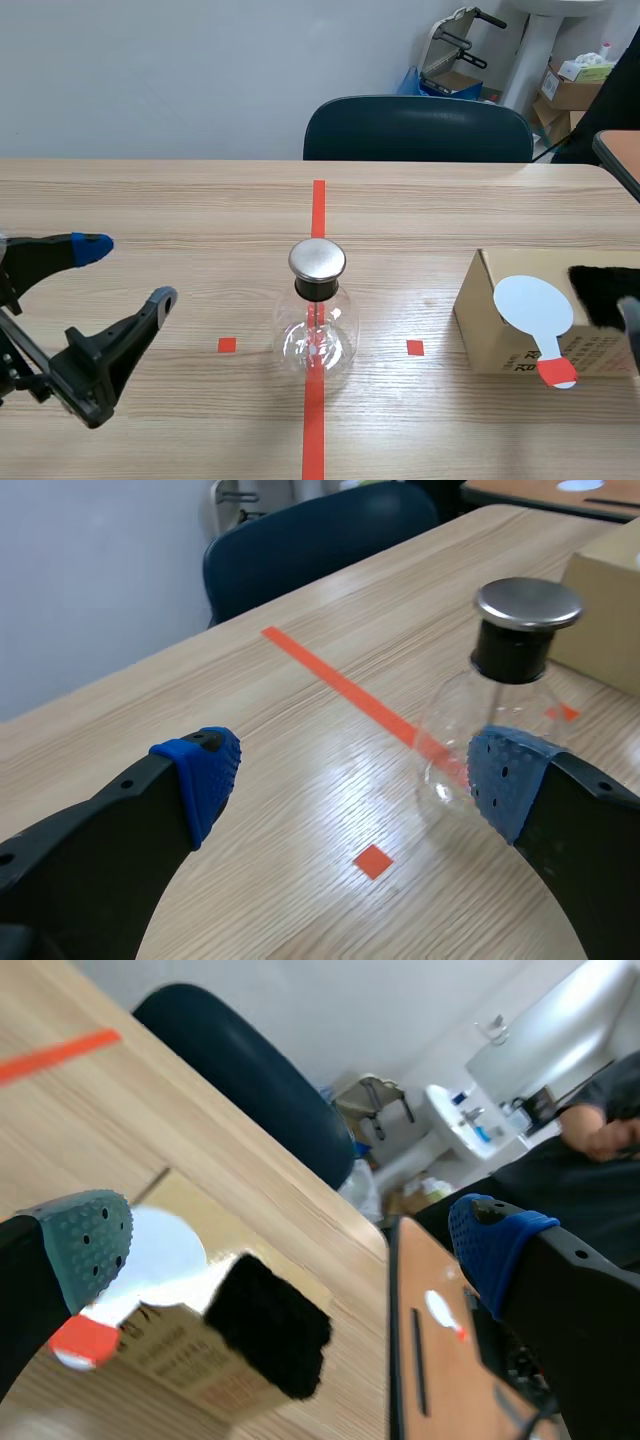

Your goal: Do the electroscope experiment

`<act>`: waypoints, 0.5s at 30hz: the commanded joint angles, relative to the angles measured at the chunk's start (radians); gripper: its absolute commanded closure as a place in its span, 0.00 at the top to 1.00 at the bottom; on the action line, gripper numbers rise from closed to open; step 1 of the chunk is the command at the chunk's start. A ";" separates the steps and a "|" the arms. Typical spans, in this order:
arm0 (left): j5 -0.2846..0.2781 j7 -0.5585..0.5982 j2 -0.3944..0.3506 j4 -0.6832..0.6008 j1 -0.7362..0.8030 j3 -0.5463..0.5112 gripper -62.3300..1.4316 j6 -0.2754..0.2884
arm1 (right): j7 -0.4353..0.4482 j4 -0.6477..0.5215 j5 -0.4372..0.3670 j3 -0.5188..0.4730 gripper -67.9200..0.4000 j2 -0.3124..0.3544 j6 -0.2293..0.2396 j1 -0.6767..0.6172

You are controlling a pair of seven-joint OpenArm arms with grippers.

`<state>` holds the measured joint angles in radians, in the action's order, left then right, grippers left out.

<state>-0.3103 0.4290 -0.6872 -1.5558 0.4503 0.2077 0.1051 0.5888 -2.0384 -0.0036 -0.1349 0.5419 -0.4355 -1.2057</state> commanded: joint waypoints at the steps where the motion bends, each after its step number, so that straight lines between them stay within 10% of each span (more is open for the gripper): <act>1: -0.037 0.008 -0.004 -0.014 0.001 -0.027 0.79 -0.002 | -0.007 -0.030 -0.023 -0.002 1.00 0.004 0.020 0.015; 15: -0.166 -0.061 -0.003 -0.014 0.123 -0.203 0.79 0.002 | -0.202 -0.140 -0.237 0.040 1.00 0.053 0.363 0.282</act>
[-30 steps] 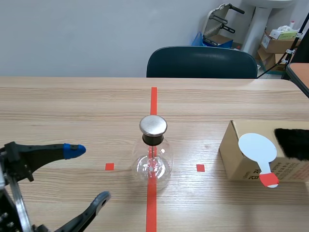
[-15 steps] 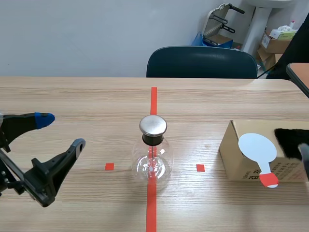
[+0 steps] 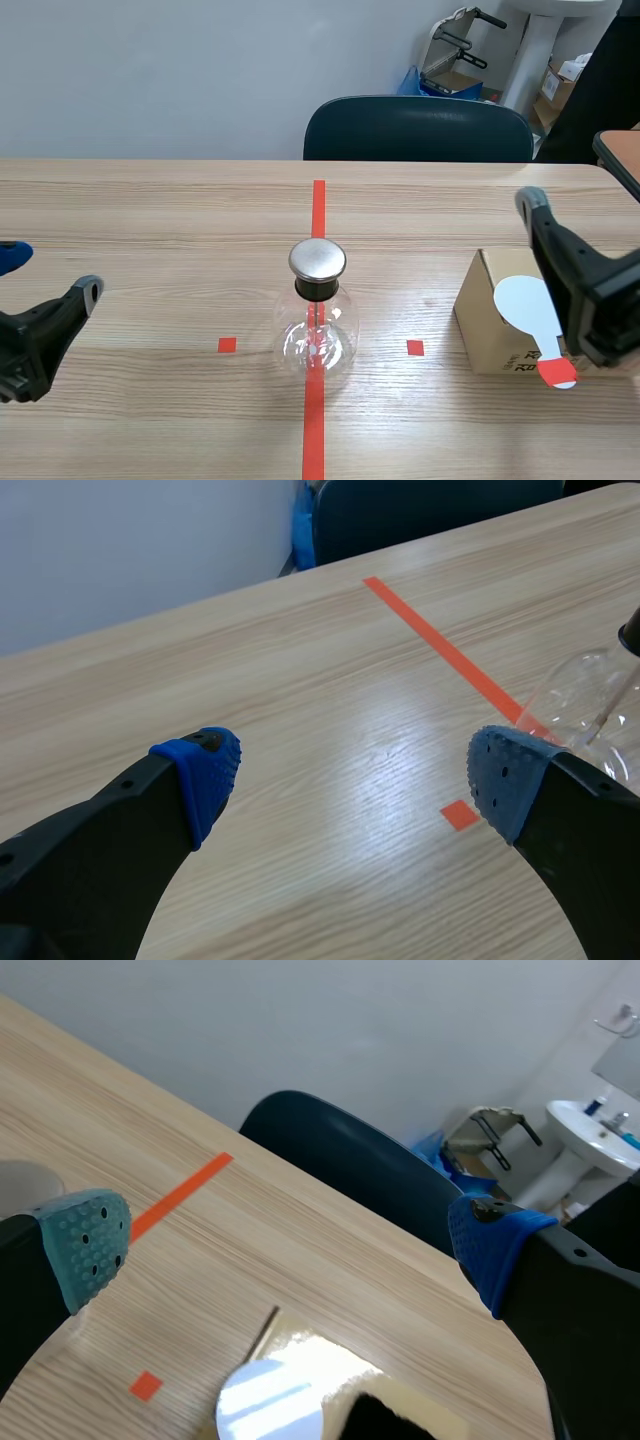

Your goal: Do the electroscope experiment

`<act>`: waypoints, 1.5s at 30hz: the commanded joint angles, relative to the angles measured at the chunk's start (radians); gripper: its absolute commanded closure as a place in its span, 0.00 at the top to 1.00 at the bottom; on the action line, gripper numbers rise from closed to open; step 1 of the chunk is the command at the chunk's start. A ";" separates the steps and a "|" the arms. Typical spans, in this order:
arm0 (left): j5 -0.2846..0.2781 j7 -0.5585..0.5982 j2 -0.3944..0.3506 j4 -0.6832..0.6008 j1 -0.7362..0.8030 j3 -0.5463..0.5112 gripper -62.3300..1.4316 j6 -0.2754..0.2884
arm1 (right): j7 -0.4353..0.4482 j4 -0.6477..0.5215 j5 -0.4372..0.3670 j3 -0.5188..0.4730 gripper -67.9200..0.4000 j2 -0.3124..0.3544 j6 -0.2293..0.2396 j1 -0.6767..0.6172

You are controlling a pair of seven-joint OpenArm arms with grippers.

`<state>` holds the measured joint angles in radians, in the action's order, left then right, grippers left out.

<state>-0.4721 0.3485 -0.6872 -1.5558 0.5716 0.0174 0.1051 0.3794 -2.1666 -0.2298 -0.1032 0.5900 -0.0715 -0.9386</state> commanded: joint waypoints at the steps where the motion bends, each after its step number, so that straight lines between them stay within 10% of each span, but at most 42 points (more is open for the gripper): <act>1: -0.004 0.021 -0.003 -0.014 0.014 -0.023 0.79 0.001 | -0.003 -0.012 -0.018 0.021 1.00 0.005 0.010 0.038; 20: -0.011 0.183 -0.003 -0.024 0.264 -0.143 0.79 0.100 | -0.244 -0.012 -0.025 0.232 1.00 0.005 0.046 0.243; 45: -0.011 0.155 -0.003 -0.026 0.279 -0.143 0.79 0.100 | -0.226 -0.012 -0.010 0.229 1.00 -0.003 0.042 0.243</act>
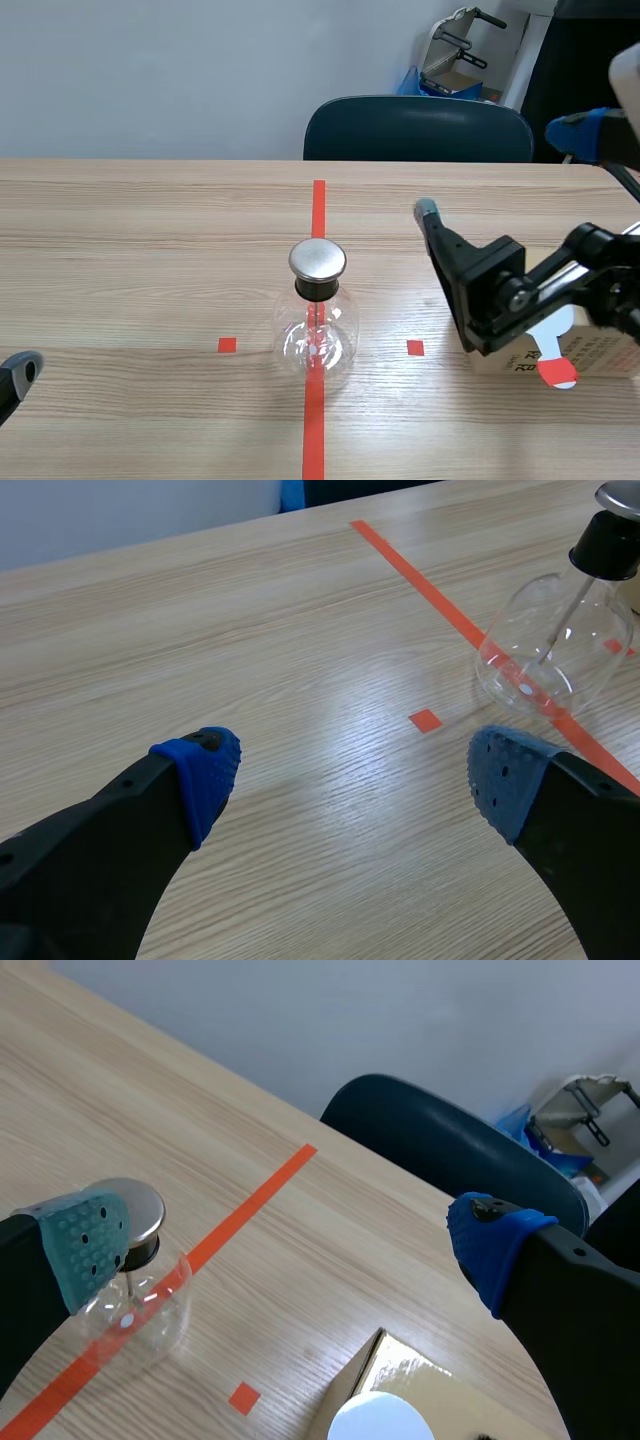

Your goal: Do the electroscope experiment

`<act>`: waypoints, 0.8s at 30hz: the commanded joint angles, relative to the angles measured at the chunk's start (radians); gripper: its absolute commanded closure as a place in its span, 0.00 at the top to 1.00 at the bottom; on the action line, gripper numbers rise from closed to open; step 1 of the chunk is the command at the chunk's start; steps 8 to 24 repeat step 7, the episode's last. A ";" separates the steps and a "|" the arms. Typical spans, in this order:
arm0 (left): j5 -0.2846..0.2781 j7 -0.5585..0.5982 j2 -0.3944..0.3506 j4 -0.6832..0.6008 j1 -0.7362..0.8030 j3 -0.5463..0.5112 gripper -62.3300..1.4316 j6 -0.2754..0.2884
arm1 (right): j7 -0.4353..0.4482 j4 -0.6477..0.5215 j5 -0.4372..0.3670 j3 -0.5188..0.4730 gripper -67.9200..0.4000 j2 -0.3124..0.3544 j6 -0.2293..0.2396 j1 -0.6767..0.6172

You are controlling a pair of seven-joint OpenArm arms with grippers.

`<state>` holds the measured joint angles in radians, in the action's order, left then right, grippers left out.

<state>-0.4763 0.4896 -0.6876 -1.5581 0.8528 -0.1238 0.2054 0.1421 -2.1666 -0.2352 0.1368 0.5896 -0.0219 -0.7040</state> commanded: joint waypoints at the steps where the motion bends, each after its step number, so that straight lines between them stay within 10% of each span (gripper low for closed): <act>1: -0.007 0.014 -0.002 -0.023 -0.002 -0.002 0.79 0.000 | 0.011 -0.012 -0.004 -0.011 1.00 -0.003 -0.007 0.009; 24: -0.006 0.007 -0.002 -0.019 -0.002 -0.002 0.79 0.000 | 0.010 -0.012 -0.004 -0.011 1.00 -0.003 -0.007 0.009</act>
